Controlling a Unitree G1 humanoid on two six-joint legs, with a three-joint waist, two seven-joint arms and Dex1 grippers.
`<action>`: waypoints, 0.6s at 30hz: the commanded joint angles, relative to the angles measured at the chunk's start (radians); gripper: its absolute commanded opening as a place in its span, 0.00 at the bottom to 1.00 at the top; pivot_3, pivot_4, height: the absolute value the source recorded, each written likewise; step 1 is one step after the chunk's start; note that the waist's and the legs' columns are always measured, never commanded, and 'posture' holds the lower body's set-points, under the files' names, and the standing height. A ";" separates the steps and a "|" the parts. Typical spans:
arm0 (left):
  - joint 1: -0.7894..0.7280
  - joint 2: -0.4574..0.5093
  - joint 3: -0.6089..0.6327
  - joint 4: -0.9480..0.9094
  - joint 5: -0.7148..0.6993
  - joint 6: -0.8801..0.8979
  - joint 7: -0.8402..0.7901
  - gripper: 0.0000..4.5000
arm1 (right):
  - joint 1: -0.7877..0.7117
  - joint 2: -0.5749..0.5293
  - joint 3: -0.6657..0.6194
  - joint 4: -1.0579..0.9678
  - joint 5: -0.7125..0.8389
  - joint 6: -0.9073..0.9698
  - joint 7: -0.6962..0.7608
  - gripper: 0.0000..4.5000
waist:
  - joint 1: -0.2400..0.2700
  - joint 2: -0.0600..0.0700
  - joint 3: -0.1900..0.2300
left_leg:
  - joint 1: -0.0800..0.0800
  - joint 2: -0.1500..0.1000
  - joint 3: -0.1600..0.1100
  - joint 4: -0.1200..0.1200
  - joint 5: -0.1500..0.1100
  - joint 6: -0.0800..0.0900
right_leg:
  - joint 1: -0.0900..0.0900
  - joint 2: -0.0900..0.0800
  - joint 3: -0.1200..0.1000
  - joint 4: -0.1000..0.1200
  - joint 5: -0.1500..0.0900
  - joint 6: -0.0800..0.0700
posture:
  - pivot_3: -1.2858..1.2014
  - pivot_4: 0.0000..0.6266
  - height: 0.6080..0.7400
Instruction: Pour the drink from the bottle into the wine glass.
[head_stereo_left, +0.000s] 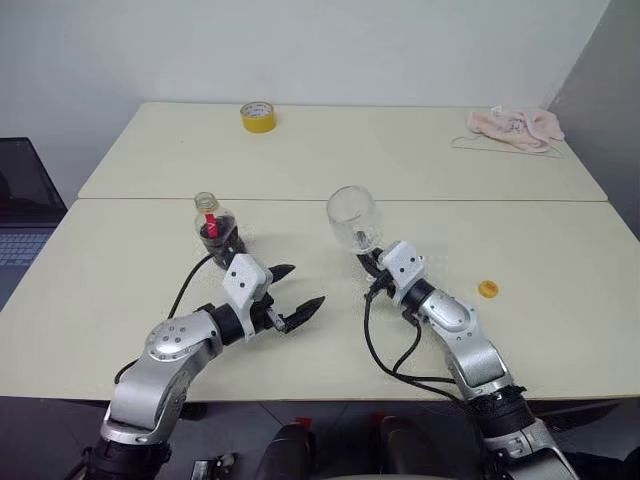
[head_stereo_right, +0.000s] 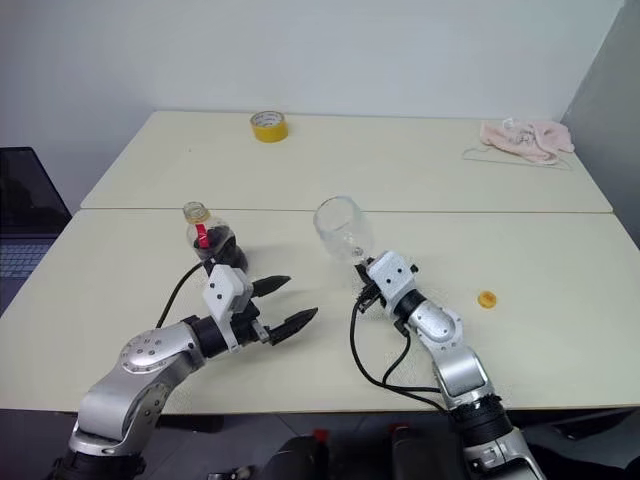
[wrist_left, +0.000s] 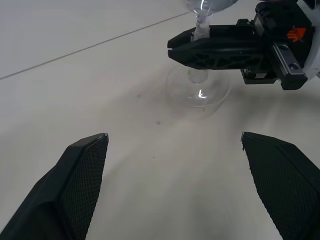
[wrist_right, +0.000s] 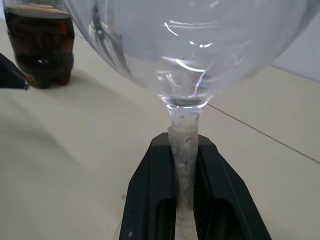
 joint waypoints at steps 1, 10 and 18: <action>0.005 0.017 -0.001 -0.055 -0.031 0.004 -0.030 1.00 | -0.016 0.019 -0.026 -0.019 0.051 -0.062 0.022 0.03 | 0.000 0.000 0.000 | 0.000 0.000 0.000 0.000 0.000 0.000 | 0.000 0.000 0.000 0.000 0.000 0.000 | 0.52 0.24 1.00; -0.023 0.023 -0.005 -0.029 -0.038 0.009 -0.051 1.00 | -0.082 0.078 -0.022 0.205 0.036 -0.241 0.019 0.03 | -0.001 0.000 0.000 | 0.000 0.000 0.000 0.000 0.000 0.000 | 0.000 0.000 0.000 0.000 0.000 0.000 | 0.52 0.24 1.00; -0.039 0.009 -0.017 -0.033 -0.042 0.015 -0.042 1.00 | -0.083 0.078 -0.026 0.289 0.062 -0.255 0.067 0.03 | -0.001 0.001 0.000 | 0.000 0.000 0.000 0.000 0.000 0.000 | -0.001 0.000 0.000 0.000 0.000 0.000 | 0.52 0.24 1.00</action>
